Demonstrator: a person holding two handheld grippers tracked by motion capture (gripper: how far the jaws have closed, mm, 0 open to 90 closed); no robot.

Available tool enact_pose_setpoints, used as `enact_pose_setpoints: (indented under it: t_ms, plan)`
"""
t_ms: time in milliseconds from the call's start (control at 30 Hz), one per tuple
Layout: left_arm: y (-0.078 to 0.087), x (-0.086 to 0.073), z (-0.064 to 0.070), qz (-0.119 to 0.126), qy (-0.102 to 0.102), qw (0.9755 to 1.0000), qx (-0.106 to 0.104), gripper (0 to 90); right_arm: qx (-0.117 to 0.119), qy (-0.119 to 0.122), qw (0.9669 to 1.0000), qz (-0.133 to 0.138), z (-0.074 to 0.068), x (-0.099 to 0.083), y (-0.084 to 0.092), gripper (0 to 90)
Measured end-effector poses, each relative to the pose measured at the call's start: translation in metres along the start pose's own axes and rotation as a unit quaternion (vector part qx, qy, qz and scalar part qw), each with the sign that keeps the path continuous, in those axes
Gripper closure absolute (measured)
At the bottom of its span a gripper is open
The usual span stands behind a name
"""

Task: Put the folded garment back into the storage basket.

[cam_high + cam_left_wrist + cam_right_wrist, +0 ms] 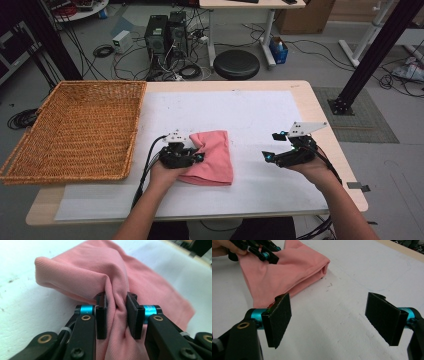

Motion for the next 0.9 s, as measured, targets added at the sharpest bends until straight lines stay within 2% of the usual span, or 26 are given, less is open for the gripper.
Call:
enact_pose_setpoints:
  t_ms: [133,433,733,900]
  plan:
    - [0.014,0.007,0.004,0.014,0.005,0.9998,-0.01,72.8,0.001,0.002,1.0,0.003,-0.001,0.003,-0.001,20.6]
    - [0.056,0.032,0.013,0.044,-0.018,0.9987,-0.017,72.9,0.003,0.008,0.9999,0.008,-0.001,0.009,-0.002,20.6]
    - [0.099,0.056,0.015,0.076,-0.019,0.9965,-0.027,73.1,0.005,0.008,0.9999,0.005,-0.001,0.011,-0.004,20.6]
    - [0.122,0.067,0.016,0.097,-0.021,0.9945,-0.033,73.3,0.005,0.008,0.9999,0.004,-0.001,0.011,-0.006,20.6]
Point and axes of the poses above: each handheld gripper's, and its own axes: y roughly backward along the jaws, x roughly out of its top, z roughly to its right, the point moved 7 cm from there along -y, roughly forward along the jaws, and after that the axes turned 12 degrees about y, right-handed, at the moved point
